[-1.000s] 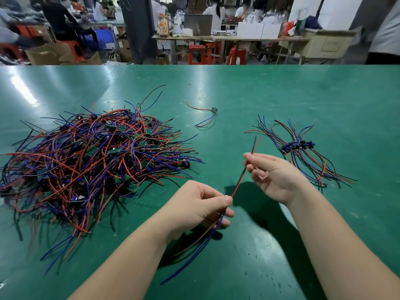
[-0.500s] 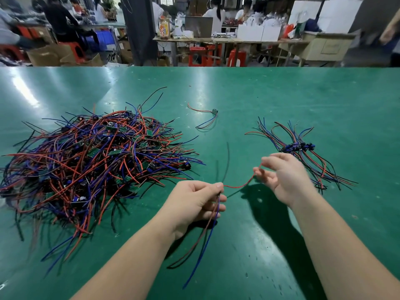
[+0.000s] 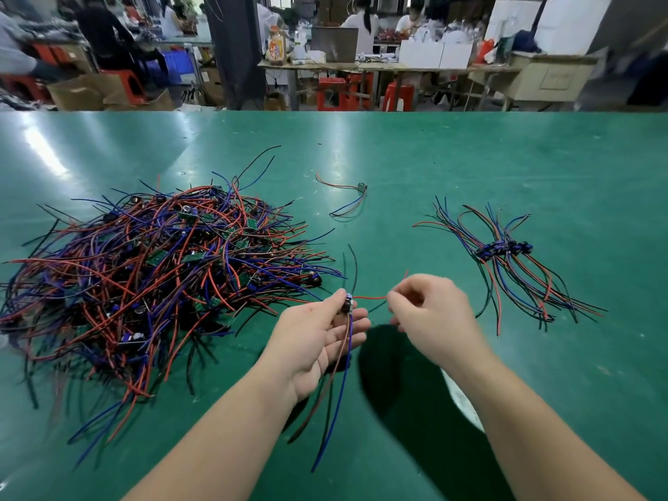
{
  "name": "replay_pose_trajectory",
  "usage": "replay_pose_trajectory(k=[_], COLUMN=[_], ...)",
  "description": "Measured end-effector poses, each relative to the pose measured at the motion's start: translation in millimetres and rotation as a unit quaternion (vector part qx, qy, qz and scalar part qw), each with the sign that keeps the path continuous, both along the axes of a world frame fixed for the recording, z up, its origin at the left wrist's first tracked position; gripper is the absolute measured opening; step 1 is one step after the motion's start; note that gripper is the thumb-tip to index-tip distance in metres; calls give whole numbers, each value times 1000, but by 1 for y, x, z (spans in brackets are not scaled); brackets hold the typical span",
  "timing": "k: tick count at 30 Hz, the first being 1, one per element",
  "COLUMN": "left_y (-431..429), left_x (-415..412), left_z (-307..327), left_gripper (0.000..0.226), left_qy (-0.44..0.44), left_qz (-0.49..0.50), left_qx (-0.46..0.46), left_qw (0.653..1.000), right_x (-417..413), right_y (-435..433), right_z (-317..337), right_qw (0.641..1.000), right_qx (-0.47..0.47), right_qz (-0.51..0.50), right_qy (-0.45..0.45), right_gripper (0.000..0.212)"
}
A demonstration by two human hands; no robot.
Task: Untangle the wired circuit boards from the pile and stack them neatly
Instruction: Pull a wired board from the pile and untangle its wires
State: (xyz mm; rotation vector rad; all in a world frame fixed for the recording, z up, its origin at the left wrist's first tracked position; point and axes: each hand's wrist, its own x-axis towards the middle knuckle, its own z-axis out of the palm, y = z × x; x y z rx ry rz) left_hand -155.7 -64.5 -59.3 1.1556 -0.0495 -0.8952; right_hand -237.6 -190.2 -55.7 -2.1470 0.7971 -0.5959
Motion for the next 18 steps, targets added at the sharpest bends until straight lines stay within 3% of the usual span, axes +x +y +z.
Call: replay_pose_trajectory(k=[3, 8, 13, 18], left_y=[1, 2, 4, 3], left_x=[-3, -8, -8, -8], left_z=[-1, -2, 1, 3], left_gripper=[17, 19, 25, 31], left_qy=[-37, -82, -82, -80], left_qz=[-44, -65, -92, -129], left_qx=[27, 37, 39, 69], left_qw=[998, 994, 992, 986], right_x=[2, 2, -1, -5], right_y=[7, 14, 18, 21], right_z=[-4, -5, -4, 0], right_qw=[993, 987, 995, 987], right_qx=[108, 123, -38, -128], right_qz=[48, 106, 87, 73], right_qy=[-6, -12, 41, 57], right_gripper=[12, 19, 27, 16])
